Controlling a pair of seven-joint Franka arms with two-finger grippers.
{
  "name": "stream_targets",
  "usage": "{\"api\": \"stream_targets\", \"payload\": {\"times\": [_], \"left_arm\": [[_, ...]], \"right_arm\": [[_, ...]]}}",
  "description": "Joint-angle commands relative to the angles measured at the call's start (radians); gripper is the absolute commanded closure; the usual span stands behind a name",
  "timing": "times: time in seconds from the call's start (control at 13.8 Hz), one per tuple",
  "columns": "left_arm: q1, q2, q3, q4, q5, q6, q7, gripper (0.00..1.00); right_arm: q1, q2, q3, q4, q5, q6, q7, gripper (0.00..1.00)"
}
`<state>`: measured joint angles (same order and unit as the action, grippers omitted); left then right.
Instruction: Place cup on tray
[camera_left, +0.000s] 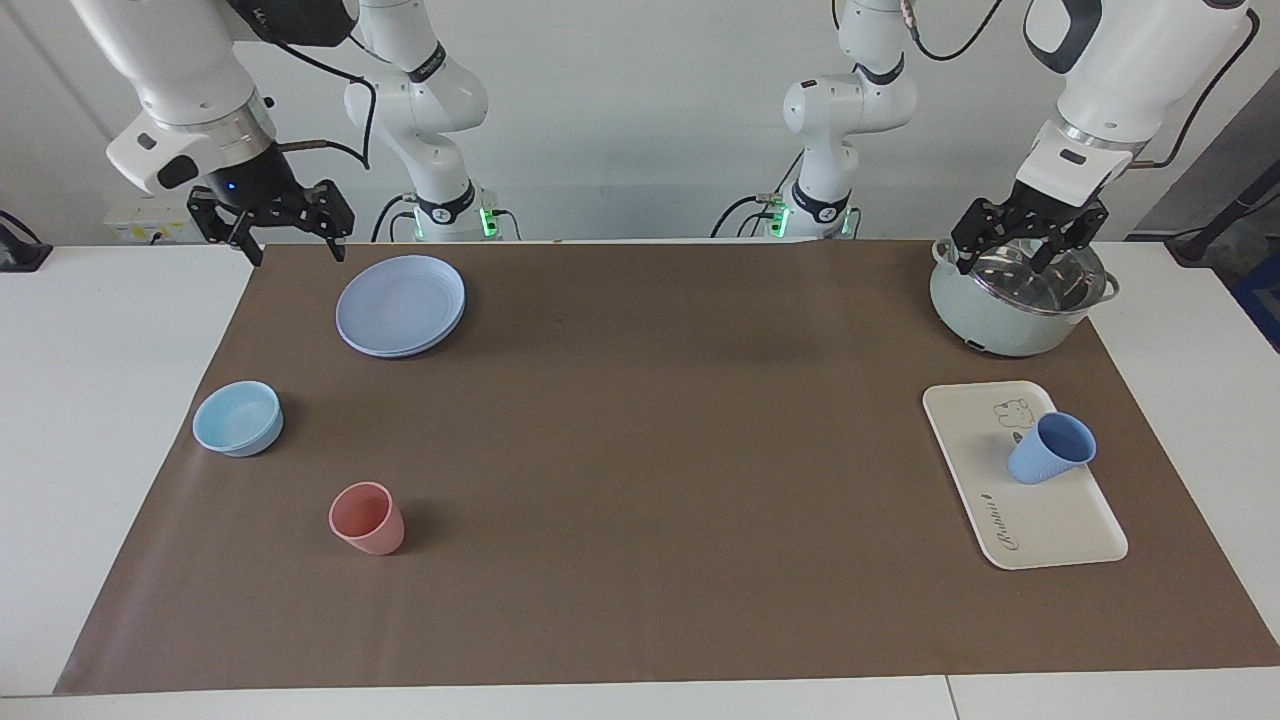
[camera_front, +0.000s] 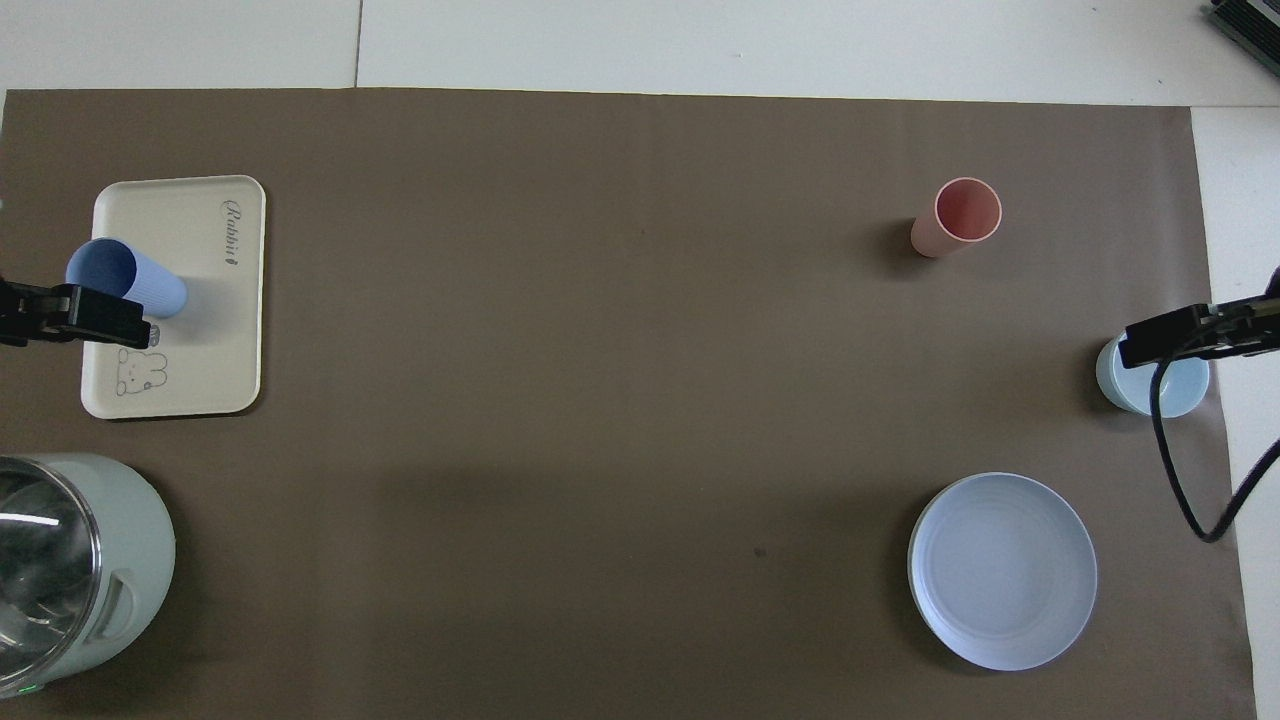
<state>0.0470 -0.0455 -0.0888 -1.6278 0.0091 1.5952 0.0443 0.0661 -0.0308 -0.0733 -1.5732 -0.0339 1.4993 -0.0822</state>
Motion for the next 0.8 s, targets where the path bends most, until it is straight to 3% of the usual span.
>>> {"api": "stream_targets", "payload": {"times": [0.0,0.22,0.73], "left_arm": [[0.004,-0.004,-0.005,0.002,0.02,0.025,0.022,0.0],[0.01,-0.004,-0.003,-0.001,0.02,0.043,0.019,0.0],[0.011,-0.007,-0.005,-0.009,0.02,0.042,0.022,0.0]], "right_arm": [[-0.02,-0.02,0.001,-0.033,0.029,-0.005,-0.024,0.0],[-0.04,-0.055,0.0,-0.108,0.043,0.047,-0.022,0.0],[-0.032,-0.037,0.004,-0.065,0.022,0.05,-0.016,0.0]]}}
